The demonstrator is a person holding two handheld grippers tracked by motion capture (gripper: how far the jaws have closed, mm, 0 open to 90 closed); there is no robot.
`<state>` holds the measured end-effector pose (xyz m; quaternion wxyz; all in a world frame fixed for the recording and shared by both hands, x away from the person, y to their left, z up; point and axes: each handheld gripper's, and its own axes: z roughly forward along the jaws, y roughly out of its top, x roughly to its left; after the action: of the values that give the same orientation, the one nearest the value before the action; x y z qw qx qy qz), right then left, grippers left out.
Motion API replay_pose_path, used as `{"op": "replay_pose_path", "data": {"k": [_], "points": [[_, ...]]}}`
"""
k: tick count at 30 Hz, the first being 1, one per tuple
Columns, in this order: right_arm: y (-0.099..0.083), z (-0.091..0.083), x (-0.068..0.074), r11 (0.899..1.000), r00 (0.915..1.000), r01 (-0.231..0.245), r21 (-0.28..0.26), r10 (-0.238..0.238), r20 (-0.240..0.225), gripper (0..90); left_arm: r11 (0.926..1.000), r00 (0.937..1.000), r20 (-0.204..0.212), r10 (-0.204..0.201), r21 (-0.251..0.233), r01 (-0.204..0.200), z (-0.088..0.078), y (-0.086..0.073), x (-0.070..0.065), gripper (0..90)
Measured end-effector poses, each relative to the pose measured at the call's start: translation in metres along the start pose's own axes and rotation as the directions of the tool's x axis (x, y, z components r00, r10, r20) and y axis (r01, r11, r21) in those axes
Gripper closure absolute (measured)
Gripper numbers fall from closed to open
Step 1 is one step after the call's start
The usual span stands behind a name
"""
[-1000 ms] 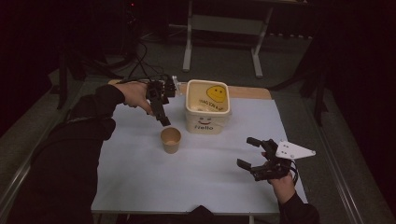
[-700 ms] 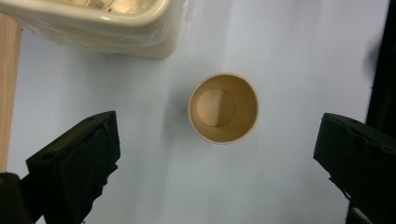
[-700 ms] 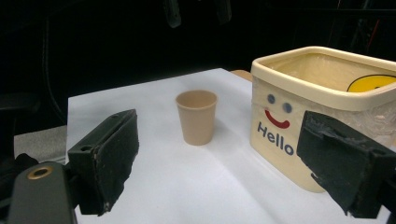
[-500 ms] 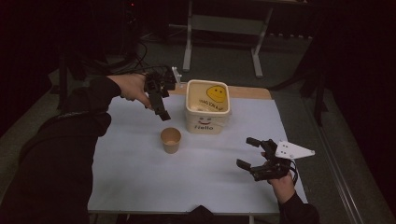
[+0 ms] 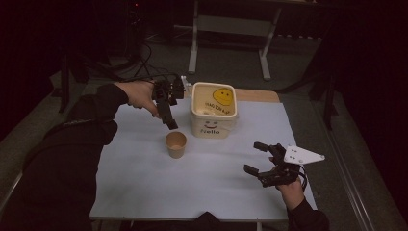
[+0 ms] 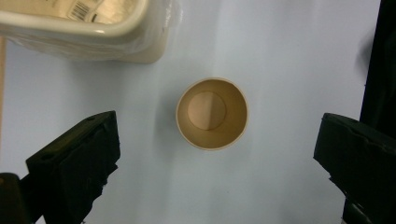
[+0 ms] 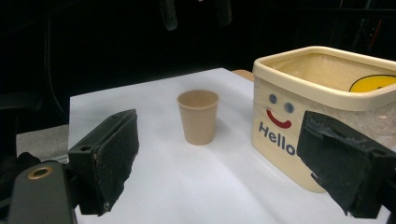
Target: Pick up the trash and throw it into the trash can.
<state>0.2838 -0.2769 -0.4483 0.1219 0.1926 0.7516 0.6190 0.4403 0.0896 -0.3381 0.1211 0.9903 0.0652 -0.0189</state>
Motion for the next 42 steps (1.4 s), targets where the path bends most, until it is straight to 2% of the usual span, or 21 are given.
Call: {"op": "replay_pose_path", "data": {"k": [13,20,21,26,36,42], "points": [[0.001,-0.001,0.001,1.000,1.0000,0.003,-0.003,-0.003,-0.002,12.7,0.9993,0.9995,0.031,0.008,0.036,-0.009,0.035,-0.002,-0.005,0.9],[0.001,-0.002,0.001,1.000,1.0000,0.005,-0.008,-0.005,-0.001,12.7,0.9995,0.9994,0.032,0.011,0.029,-0.012,0.057,-0.008,-0.006,1.0],[0.001,-0.002,0.001,1.000,1.0000,0.005,-0.007,-0.005,-0.002,12.7,0.9995,0.9990,0.044,0.005,0.031,-0.006,0.060,-0.009,-0.006,0.9],[0.001,-0.002,0.002,1.000,1.0000,0.009,-0.008,-0.009,-0.001,12.7,0.9994,0.9987,0.051,0.008,0.034,-0.010,0.077,-0.012,-0.006,0.9],[0.001,-0.002,0.002,1.000,0.9999,0.009,-0.008,-0.009,-0.008,12.7,0.9983,0.9996,0.027,0.011,0.056,-0.012,0.100,-0.015,-0.003,0.9],[0.001,-0.002,0.002,1.000,0.9999,0.004,-0.005,-0.004,-0.010,12.7,0.9979,0.9994,0.033,0.008,0.064,-0.010,0.112,-0.019,0.003,1.0]]}}
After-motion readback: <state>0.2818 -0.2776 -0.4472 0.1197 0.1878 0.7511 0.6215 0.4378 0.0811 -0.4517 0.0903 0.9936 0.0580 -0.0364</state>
